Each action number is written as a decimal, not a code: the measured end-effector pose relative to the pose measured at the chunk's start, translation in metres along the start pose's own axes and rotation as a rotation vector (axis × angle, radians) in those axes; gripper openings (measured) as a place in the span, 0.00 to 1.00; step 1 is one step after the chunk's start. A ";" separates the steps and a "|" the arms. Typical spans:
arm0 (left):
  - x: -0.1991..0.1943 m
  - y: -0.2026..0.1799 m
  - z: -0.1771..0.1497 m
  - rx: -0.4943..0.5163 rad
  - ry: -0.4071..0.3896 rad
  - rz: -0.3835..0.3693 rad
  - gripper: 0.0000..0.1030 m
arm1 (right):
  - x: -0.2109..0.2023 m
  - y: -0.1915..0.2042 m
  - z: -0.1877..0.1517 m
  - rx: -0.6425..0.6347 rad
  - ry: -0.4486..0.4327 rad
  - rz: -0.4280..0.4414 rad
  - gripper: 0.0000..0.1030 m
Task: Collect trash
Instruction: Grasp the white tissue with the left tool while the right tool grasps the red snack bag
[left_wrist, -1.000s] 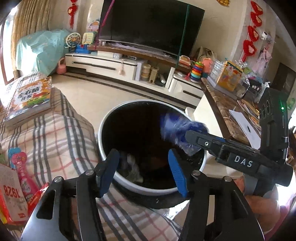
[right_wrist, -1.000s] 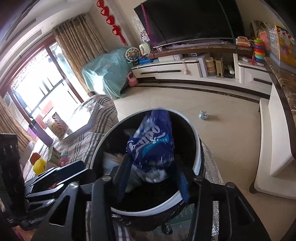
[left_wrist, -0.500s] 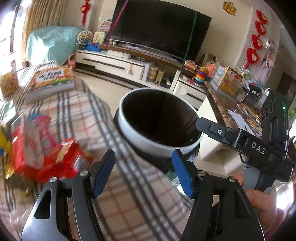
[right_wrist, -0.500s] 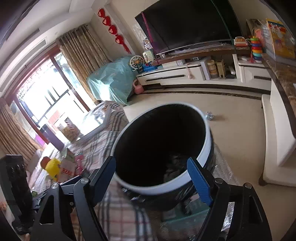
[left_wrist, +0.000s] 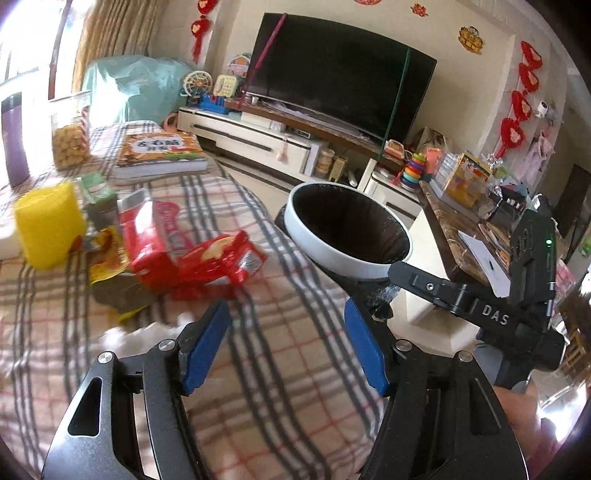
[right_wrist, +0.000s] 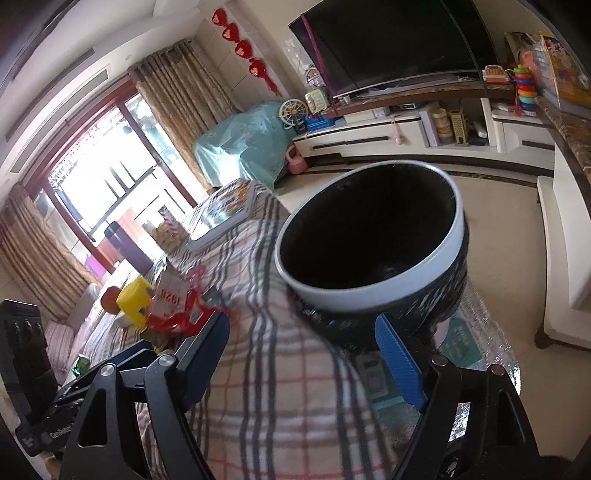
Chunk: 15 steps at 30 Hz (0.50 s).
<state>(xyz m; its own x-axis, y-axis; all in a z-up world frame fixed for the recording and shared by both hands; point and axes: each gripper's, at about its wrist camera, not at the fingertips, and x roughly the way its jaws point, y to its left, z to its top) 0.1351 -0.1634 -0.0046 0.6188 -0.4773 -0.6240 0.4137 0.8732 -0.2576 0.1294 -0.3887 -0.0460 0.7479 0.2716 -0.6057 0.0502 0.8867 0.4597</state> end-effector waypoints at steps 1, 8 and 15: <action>-0.003 0.003 -0.002 0.000 -0.003 0.002 0.64 | 0.000 0.002 -0.002 -0.002 0.002 0.004 0.80; -0.029 0.027 -0.016 -0.023 -0.030 0.054 0.65 | 0.006 0.024 -0.014 -0.029 0.019 0.029 0.80; -0.036 0.063 -0.033 -0.090 -0.019 0.122 0.69 | 0.023 0.047 -0.027 -0.056 0.056 0.062 0.80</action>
<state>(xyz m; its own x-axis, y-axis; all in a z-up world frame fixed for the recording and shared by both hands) 0.1172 -0.0877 -0.0224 0.6734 -0.3678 -0.6412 0.2732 0.9299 -0.2465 0.1316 -0.3306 -0.0558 0.7101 0.3454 -0.6136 -0.0333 0.8869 0.4608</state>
